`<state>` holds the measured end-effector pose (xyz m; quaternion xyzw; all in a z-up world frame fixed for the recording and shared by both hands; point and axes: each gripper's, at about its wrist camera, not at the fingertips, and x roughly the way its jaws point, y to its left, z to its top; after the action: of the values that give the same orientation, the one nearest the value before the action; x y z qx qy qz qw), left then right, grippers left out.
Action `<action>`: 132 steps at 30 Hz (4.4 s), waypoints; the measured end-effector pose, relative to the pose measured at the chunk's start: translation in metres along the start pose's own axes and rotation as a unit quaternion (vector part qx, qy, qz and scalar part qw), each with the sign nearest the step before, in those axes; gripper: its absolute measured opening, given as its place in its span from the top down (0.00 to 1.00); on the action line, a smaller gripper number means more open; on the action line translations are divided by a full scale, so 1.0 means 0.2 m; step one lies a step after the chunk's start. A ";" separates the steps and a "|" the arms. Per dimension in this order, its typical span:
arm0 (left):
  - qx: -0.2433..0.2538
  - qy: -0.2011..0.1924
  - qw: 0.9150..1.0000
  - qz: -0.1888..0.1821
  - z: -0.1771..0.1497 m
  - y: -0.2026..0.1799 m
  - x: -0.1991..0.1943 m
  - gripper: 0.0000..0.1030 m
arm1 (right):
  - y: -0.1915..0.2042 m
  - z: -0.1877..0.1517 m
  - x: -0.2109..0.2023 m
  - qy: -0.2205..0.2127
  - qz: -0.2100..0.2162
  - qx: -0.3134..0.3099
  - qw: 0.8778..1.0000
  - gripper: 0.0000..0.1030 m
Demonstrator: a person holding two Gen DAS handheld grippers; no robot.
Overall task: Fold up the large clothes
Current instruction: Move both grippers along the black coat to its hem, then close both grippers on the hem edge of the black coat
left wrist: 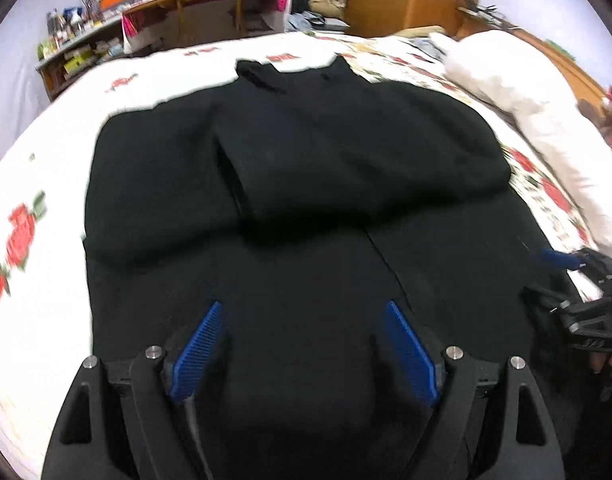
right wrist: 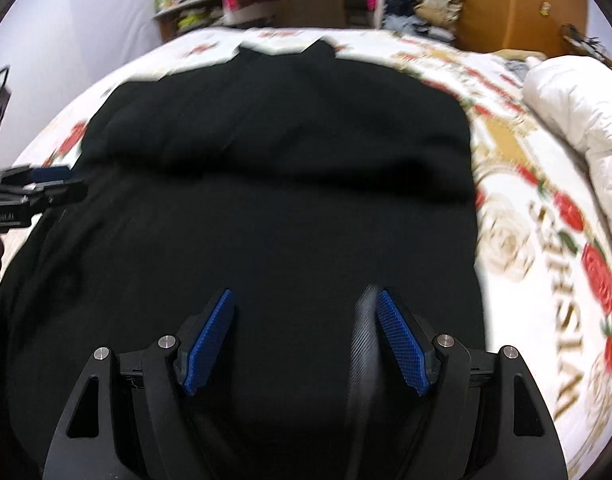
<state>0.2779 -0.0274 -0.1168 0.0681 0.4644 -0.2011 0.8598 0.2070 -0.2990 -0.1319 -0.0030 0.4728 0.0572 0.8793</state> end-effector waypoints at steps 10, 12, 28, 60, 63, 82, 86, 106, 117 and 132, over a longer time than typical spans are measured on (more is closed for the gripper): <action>-0.054 0.012 0.998 0.008 -0.41 0.03 -0.23 0.18 | 0.22 -0.36 -0.26 0.019 -0.027 -0.033 0.999 0.28; -0.058 0.012 0.998 0.020 -0.47 0.06 -0.27 0.18 | 0.25 -0.38 -0.31 0.015 -0.030 -0.038 0.999 0.28; -0.101 -0.006 0.994 0.046 -0.66 0.20 -0.50 0.18 | 0.58 -0.58 -0.40 0.041 0.035 -0.099 0.994 0.28; -0.149 0.086 0.984 0.045 -0.92 0.42 -0.47 0.18 | -0.41 -0.68 -0.64 0.035 -0.053 0.189 0.980 0.24; -0.144 0.089 0.983 0.069 -0.94 0.42 -0.45 0.17 | -0.41 -0.69 -0.61 0.049 -0.043 0.184 0.981 0.24; -0.137 0.120 0.983 0.037 -0.93 0.37 -0.44 0.19 | -0.43 -0.75 -0.52 0.102 0.004 0.174 0.979 0.24; -0.133 0.114 0.984 0.034 -0.90 0.34 -0.43 0.19 | -0.43 -0.75 -0.50 0.120 -0.009 0.175 0.977 0.24; -0.140 0.144 0.980 0.013 -0.92 0.34 -0.38 0.46 | -0.32 -0.74 -0.46 0.137 0.016 0.151 0.979 0.26; -0.148 0.159 0.976 0.015 -0.89 0.33 -0.32 0.39 | -0.38 -0.74 -0.45 0.136 0.023 0.179 0.974 0.55; -0.142 0.153 0.978 0.014 -0.89 0.31 -0.27 0.34 | -0.45 -0.77 -0.41 0.136 0.050 0.206 0.968 0.51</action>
<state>0.1397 0.0980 -0.1748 -0.0184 0.6130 -0.1087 0.7824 0.0438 -0.4065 -0.1529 0.1943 0.5892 0.0011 0.7842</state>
